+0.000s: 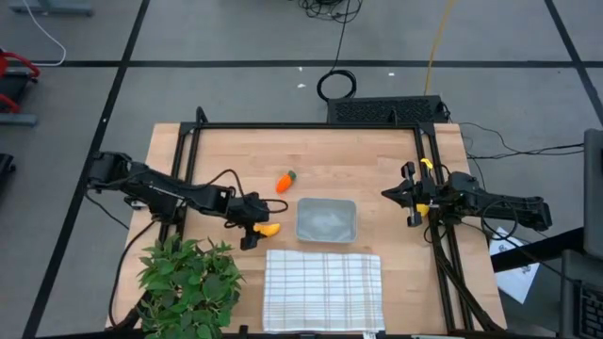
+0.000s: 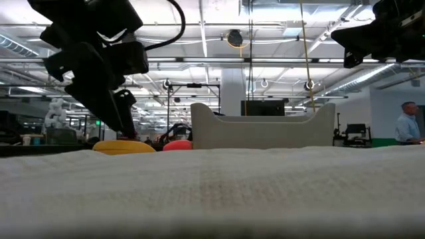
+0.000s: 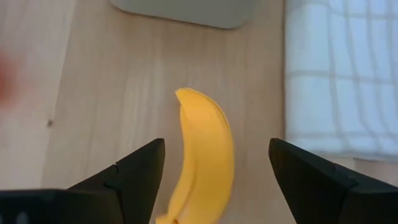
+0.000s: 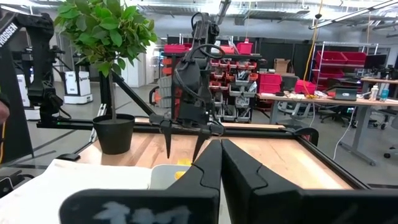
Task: Pick and placing Produce into tupperware
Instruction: Put the banana into the gray bin
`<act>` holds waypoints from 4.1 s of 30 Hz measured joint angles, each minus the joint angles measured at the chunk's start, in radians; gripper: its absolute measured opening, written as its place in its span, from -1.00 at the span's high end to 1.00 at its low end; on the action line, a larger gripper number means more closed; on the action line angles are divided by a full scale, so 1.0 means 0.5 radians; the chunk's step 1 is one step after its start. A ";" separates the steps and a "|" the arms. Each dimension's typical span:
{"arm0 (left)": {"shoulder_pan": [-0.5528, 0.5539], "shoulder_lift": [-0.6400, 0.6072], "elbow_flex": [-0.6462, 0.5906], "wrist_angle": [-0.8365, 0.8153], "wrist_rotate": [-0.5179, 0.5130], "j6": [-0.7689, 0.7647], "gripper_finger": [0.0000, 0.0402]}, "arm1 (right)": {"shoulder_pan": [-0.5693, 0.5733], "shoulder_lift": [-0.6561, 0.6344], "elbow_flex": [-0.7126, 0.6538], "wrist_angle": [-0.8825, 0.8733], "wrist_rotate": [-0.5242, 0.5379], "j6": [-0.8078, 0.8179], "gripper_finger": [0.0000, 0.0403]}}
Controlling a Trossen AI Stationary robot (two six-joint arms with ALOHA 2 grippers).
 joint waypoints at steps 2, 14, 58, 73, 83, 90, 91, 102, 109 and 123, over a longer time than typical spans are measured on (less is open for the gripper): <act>0.001 0.027 0.000 -0.003 -0.025 0.006 -0.49 | 0.000 0.000 0.000 0.000 0.000 0.000 1.00; 0.000 0.131 0.000 0.004 -0.012 0.026 -0.51 | -0.001 0.000 -0.001 -0.002 0.001 0.000 1.00; -0.101 0.370 0.002 0.088 -0.205 0.245 -0.28 | -0.001 0.015 -0.001 -0.017 0.000 0.000 1.00; -0.094 0.267 -0.007 0.050 -0.253 0.512 0.32 | 0.000 0.015 -0.001 -0.017 0.000 0.000 1.00; 0.008 0.071 -0.005 -0.099 -0.360 0.584 0.20 | 0.000 0.018 0.000 -0.016 -0.001 0.000 1.00; 0.105 -0.178 -0.005 -0.143 -0.467 0.649 0.21 | -0.001 0.039 0.000 -0.010 0.000 0.000 1.00; 0.121 -0.214 -0.005 -0.138 -0.485 0.662 0.22 | -0.001 0.039 -0.001 -0.017 -0.001 -0.001 1.00; 0.318 -0.430 -0.002 0.242 -0.483 0.489 0.24 | -0.001 0.057 -0.001 -0.013 -0.001 -0.001 1.00; 0.346 -0.278 0.005 0.511 -0.285 0.460 0.27 | -0.001 0.057 -0.001 -0.014 -0.001 -0.002 1.00; 0.345 -0.163 0.313 0.453 -0.099 0.561 0.26 | -0.001 0.060 -0.001 -0.010 -0.001 -0.017 1.00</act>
